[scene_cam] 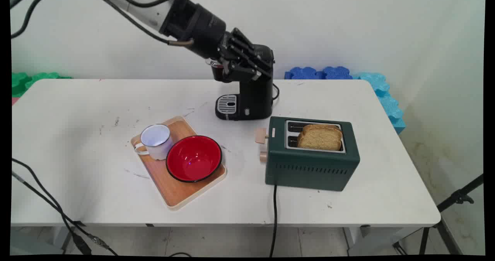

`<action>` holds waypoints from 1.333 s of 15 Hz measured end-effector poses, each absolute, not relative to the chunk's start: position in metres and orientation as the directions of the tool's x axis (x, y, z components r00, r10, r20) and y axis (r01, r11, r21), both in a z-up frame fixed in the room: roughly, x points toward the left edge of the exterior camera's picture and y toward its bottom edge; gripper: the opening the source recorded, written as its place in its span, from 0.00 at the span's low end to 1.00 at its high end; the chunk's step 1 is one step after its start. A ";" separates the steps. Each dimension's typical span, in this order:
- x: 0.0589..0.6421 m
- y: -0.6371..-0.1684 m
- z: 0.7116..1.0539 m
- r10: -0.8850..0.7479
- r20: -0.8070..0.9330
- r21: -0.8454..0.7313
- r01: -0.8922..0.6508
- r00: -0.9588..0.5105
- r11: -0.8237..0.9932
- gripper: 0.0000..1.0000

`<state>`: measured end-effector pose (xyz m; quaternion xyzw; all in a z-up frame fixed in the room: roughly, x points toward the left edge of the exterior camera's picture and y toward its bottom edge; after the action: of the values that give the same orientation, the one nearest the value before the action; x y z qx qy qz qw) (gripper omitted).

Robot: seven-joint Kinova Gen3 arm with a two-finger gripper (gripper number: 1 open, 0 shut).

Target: Press the toaster switch

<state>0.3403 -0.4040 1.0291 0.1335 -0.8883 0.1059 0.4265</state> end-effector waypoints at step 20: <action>0.361 -0.402 0.915 -0.137 0.776 -0.031 -0.255 -0.615 0.966 0.00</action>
<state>0.3611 -0.4016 0.9146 0.1094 -0.8960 0.0694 0.4248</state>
